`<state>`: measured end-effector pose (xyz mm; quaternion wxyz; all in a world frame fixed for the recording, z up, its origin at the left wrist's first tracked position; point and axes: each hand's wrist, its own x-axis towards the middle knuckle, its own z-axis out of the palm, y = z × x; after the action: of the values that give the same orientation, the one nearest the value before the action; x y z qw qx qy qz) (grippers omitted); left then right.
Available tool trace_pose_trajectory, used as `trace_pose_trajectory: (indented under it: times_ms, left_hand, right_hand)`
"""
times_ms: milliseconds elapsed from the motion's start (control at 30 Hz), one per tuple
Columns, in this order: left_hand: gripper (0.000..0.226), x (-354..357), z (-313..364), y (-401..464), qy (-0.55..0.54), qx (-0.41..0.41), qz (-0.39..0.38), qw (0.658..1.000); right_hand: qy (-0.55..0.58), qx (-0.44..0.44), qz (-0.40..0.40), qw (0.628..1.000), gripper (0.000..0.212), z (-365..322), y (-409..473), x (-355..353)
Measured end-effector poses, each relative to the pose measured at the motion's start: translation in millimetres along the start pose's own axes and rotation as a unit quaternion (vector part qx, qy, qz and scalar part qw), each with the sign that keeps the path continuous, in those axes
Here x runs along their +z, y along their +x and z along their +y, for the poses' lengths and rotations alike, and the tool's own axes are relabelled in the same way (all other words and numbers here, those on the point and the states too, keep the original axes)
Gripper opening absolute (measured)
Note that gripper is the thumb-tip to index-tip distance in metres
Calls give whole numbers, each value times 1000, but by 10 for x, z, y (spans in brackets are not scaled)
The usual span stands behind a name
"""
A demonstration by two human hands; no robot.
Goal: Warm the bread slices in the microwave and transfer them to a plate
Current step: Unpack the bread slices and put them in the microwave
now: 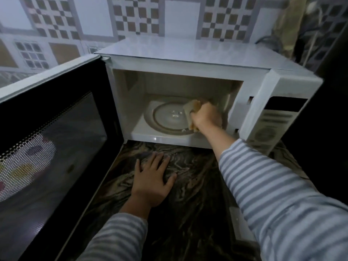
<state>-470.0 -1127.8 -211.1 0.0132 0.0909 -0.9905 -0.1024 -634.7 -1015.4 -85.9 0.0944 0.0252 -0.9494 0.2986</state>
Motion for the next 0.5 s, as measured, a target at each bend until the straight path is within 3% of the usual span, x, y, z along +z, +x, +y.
trace_pose_trajectory:
  times_ms: [500]
  left_hand:
    - [75,33,-45,15,-11,3,25,1000]
  right_hand:
    - [-6,-43,12,999,37,-10,533,455]
